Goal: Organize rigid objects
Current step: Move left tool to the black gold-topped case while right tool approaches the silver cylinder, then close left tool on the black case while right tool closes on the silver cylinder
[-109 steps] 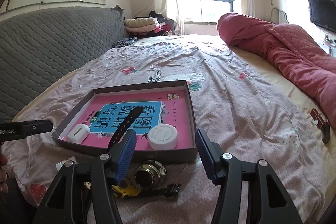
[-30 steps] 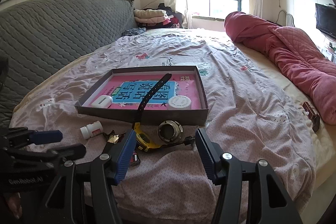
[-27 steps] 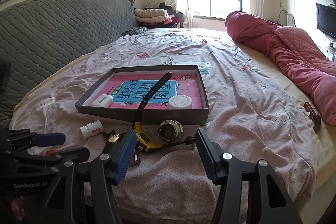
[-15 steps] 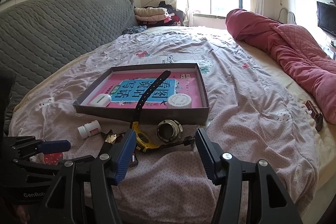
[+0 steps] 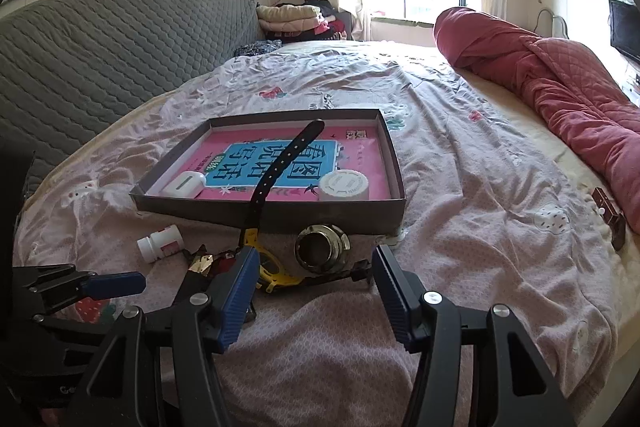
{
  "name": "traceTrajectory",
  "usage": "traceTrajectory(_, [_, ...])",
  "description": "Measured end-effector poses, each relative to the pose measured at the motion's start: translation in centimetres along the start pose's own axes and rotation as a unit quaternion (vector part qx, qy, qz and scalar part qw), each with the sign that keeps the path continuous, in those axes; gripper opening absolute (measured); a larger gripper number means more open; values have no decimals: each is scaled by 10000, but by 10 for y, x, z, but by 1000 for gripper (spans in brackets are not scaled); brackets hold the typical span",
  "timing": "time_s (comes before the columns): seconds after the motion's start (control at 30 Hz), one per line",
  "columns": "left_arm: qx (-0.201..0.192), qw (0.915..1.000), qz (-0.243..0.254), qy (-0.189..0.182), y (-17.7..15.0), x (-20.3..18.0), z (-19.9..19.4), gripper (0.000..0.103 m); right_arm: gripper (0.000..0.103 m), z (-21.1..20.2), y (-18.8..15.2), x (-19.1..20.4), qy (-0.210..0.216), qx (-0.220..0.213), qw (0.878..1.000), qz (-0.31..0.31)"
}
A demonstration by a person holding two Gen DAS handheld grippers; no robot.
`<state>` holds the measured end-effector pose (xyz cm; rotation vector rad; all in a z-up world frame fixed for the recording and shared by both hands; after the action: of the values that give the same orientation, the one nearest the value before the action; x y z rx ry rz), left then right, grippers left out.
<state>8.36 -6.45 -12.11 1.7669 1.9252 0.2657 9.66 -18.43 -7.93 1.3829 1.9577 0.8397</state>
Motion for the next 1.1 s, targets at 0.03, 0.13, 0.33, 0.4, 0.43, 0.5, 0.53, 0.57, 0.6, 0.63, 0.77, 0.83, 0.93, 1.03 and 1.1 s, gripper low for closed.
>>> traceTrajectory(0.03, [16,10000,-13,4,0,1,2,64,58,4,0,0,-16,22,10000,-31])
traceTrajectory(0.13, [59,10000,-54,7,0,3,8,64,58,14,0,1,-11,93,9999,-96])
traceTrajectory(0.33, [148,9997,-185,-11,2,8,17,64,58,31,-3,-5,-145,248,9994,-170])
traceTrajectory(0.4, [164,9997,-197,-33,2,7,19,64,58,35,-3,-6,-162,285,9993,-158])
traceTrajectory(0.43, [161,9997,-195,-37,2,7,19,64,58,38,-4,-6,-164,309,9992,-168])
traceTrajectory(0.5, [156,9996,-208,-48,3,6,21,64,58,41,-3,-6,-190,318,9990,-234])
traceTrajectory(0.53, [157,9996,-219,-54,4,6,21,64,58,42,-3,-5,-190,309,9989,-284])
traceTrajectory(0.57, [163,9996,-227,-56,4,6,22,64,58,44,-2,-5,-187,312,9988,-322])
traceTrajectory(0.6, [166,9996,-237,-60,4,6,23,64,58,46,-2,-3,-185,318,9986,-371])
traceTrajectory(0.63, [168,9995,-242,-65,5,5,23,64,58,48,-2,-2,-183,333,9984,-416])
traceTrajectory(0.77, [189,9996,-233,-14,4,6,27,64,58,57,-4,1,-255,456,9971,-560])
traceTrajectory(0.83, [185,9996,-233,5,5,5,29,64,58,61,-5,0,-269,501,9966,-599])
traceTrajectory(0.93, [180,9995,-240,37,5,5,31,64,58,69,-8,-1,-306,616,9954,-670])
traceTrajectory(1.03, [156,9995,-250,64,6,6,32,64,58,75,-9,-1,-309,682,9947,-702])
traceTrajectory(1.1, [152,9995,-250,85,7,6,32,63,58,77,-9,-2,-298,675,9948,-704])
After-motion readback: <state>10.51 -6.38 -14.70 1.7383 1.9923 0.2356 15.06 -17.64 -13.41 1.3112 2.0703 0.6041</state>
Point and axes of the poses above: each gripper's, at about its wrist camera, not at the fingertips, and z roughly the way its jaws point, x to its left, y to its top, the point moved 10 cm from there along z, roughly the way its jaws point, and after that the axes turned 11 degrees about -z, right-handed, at the moved point
